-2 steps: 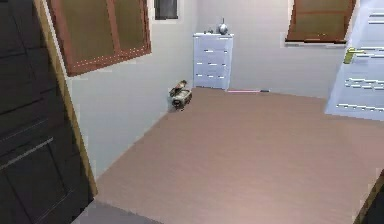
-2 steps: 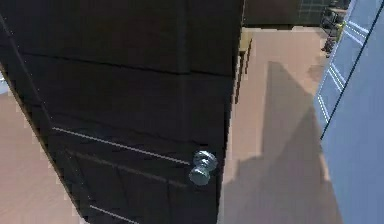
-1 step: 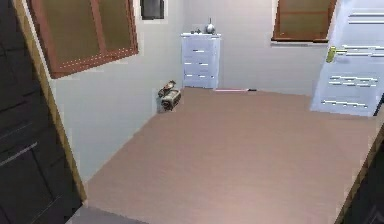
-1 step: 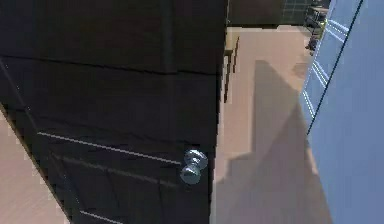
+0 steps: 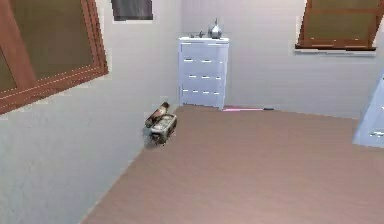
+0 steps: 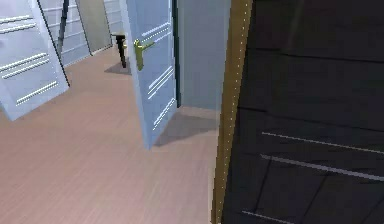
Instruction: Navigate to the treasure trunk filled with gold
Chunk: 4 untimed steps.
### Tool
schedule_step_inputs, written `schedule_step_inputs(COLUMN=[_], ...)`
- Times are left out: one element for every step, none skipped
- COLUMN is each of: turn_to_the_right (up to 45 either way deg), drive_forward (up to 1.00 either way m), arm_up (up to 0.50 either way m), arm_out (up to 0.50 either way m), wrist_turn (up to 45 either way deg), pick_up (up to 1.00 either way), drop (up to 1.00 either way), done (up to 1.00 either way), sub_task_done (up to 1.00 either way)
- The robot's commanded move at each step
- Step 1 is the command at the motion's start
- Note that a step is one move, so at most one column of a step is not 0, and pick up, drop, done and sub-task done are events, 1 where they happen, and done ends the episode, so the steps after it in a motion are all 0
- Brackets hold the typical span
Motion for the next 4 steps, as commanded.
schedule_step_inputs(turn_to_the_right=[0.0, 0.0, -18.0, 0.0], drive_forward=[1.0, 0.25, 0.0, 0.0], arm_up=[0.0, 0.0, 0.0, 0.0], arm_out=[0.0, 0.0, 0.0, 0.0], wrist_turn=[0.0, 0.0, 0.0, 0.0], pick_up=[0.0, 0.0, 0.0, 0.0], drop=[0.0, 0.0, 0.0, 0.0], done=[0.0, 0.0, 0.0, 1.0], sub_task_done=[0.0, 0.0, 0.0, 0.0])
